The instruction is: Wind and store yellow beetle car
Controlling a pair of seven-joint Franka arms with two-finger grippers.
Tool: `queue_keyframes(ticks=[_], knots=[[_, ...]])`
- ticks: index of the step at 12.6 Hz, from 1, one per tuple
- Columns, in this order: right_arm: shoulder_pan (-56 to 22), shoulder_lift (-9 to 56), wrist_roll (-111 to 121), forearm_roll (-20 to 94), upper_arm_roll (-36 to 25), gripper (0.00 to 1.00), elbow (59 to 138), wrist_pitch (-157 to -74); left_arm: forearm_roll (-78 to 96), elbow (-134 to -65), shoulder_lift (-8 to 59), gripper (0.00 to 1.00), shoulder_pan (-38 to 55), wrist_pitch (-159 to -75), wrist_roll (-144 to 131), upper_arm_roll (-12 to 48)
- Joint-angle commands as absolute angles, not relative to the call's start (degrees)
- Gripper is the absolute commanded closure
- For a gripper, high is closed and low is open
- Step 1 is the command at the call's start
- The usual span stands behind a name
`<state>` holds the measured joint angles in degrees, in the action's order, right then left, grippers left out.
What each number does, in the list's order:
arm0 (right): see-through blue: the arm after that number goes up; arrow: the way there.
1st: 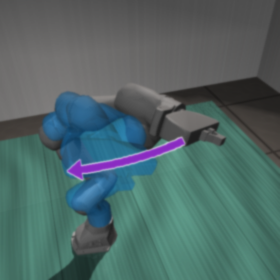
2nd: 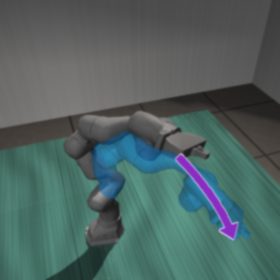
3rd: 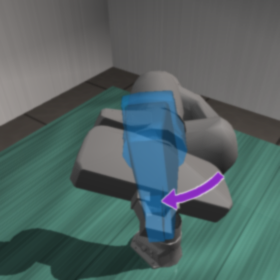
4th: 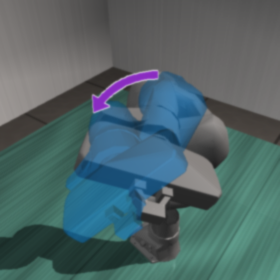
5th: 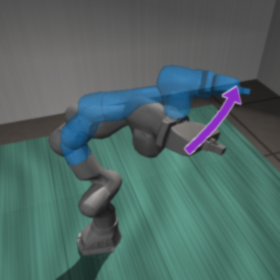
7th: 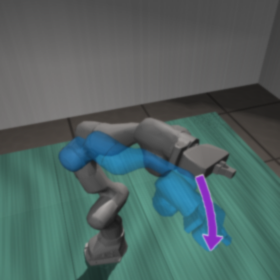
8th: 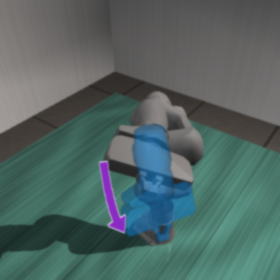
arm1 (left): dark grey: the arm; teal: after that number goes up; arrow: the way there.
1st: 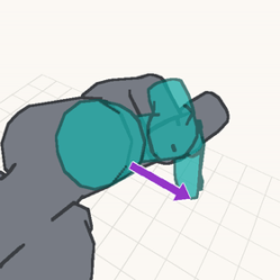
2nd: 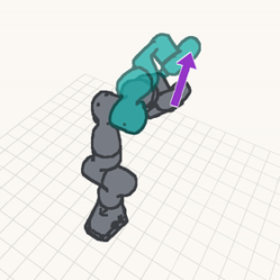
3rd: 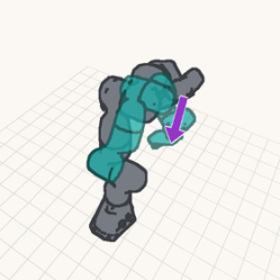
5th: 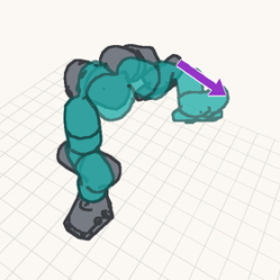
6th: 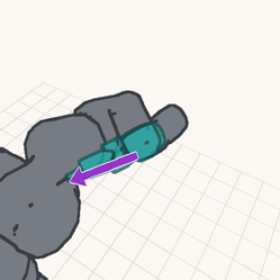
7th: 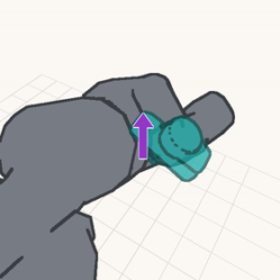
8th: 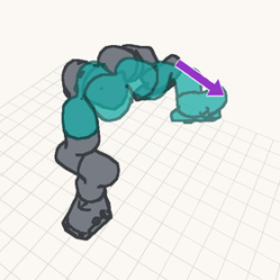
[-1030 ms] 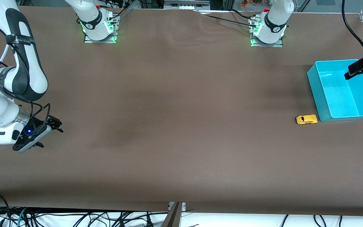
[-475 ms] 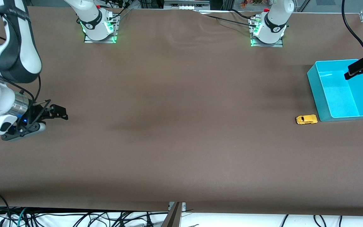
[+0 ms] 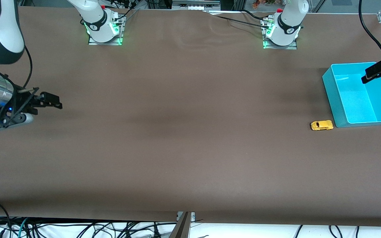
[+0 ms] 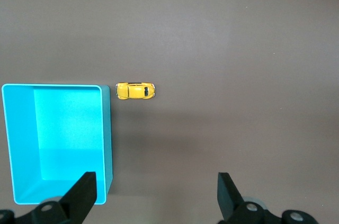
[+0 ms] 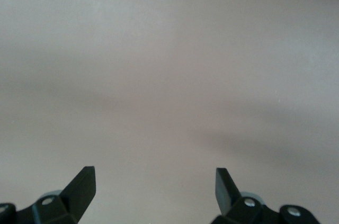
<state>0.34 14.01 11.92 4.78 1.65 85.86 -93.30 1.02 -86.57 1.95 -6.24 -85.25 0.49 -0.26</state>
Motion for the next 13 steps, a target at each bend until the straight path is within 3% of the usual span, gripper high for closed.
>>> queue_keyframes(ticks=[1, 10, 11, 13], knots=[[0.4, 12.8, 11.3, 4.2, 2.2, 0.00, 85.4, -91.0, 2.1, -85.2, 2.5, 0.00, -6.6, -84.4, 0.3, 0.0], [1.0, 7.3, 11.2, -4.9, 0.0, 0.00, 85.8, -93.1, -0.3, -86.8, 5.6, 0.00, -6.3, -83.2, 3.6, 0.4], [1.0, 6.9, 11.3, -5.3, 0.0, 0.00, 86.0, -92.9, -0.9, -88.2, 5.9, 0.00, -6.1, -84.1, 4.0, 0.4], [1.3, 6.9, 11.0, -6.1, -0.1, 0.00, 86.4, -92.7, -2.7, -99.2, 2.5, 0.00, -6.0, -93.6, 6.4, 0.5]])
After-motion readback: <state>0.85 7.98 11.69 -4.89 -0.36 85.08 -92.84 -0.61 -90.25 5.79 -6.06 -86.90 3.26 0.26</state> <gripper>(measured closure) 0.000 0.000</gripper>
